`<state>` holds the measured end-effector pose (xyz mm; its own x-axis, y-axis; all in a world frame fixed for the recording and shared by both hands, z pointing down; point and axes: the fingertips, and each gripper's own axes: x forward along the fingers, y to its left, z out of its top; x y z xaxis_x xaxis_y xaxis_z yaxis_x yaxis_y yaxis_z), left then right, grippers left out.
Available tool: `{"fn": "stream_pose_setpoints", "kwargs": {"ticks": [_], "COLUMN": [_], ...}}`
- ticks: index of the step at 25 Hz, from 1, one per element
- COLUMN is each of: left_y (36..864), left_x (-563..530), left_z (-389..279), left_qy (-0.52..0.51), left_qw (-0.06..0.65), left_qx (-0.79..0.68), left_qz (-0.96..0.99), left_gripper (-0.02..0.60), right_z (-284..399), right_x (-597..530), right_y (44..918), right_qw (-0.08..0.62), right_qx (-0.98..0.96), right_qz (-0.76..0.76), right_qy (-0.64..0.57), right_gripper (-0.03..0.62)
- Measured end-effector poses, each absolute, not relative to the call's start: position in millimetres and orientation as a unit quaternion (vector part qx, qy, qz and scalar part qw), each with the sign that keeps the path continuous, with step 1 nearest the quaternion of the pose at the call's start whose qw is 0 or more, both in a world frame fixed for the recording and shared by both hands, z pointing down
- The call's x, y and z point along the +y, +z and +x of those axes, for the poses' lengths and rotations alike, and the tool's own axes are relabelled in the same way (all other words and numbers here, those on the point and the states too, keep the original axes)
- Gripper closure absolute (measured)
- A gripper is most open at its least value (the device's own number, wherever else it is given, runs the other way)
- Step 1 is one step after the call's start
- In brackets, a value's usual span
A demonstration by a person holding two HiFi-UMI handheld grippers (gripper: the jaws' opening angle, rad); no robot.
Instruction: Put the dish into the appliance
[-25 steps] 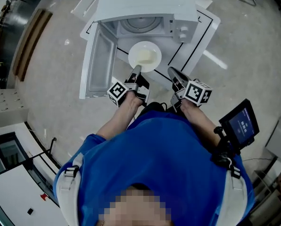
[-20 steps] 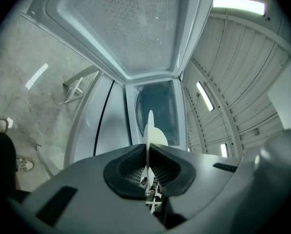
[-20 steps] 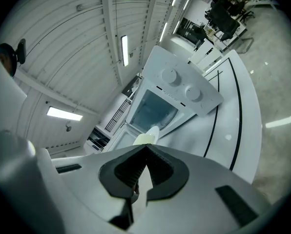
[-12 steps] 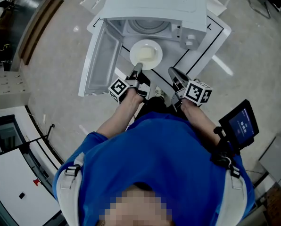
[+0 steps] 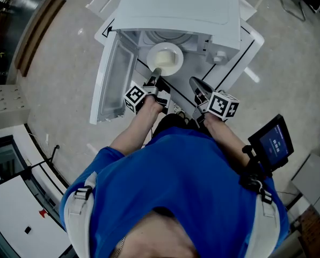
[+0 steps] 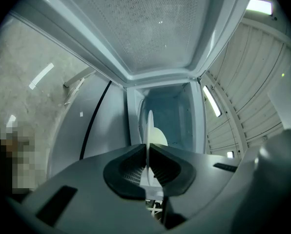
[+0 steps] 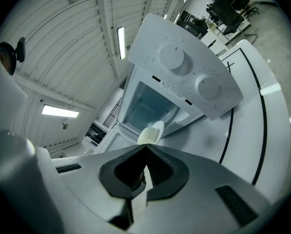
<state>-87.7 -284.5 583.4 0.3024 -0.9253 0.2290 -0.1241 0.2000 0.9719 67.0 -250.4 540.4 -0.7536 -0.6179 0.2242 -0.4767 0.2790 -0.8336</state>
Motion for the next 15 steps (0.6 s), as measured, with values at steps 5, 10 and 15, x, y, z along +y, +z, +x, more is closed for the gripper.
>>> {"fn": "stream_pose_setpoints", "kwargs": {"ticks": [5, 10, 15], "left_y": [590, 594, 593], "left_x": [-303, -320, -333], "left_z": [-90, -91, -89], "left_qy": [-0.329, -0.326, -0.321], "left_qw": [0.608, 0.616, 0.622], "left_qx": [-0.487, -0.486, -0.483], "left_qz": [0.534, 0.527, 0.526], "left_gripper": [0.565, 0.565, 0.565], "right_z": [64, 60, 61], "right_x": [-260, -270, -275], "right_y": [544, 543, 538], "right_qw": [0.068, 0.065, 0.065], "right_qx": [0.792, 0.789, 0.787], "right_qz": [-0.350, -0.357, -0.364], "right_qy": [-0.495, -0.495, -0.493], "right_gripper": [0.594, 0.594, 0.594]}}
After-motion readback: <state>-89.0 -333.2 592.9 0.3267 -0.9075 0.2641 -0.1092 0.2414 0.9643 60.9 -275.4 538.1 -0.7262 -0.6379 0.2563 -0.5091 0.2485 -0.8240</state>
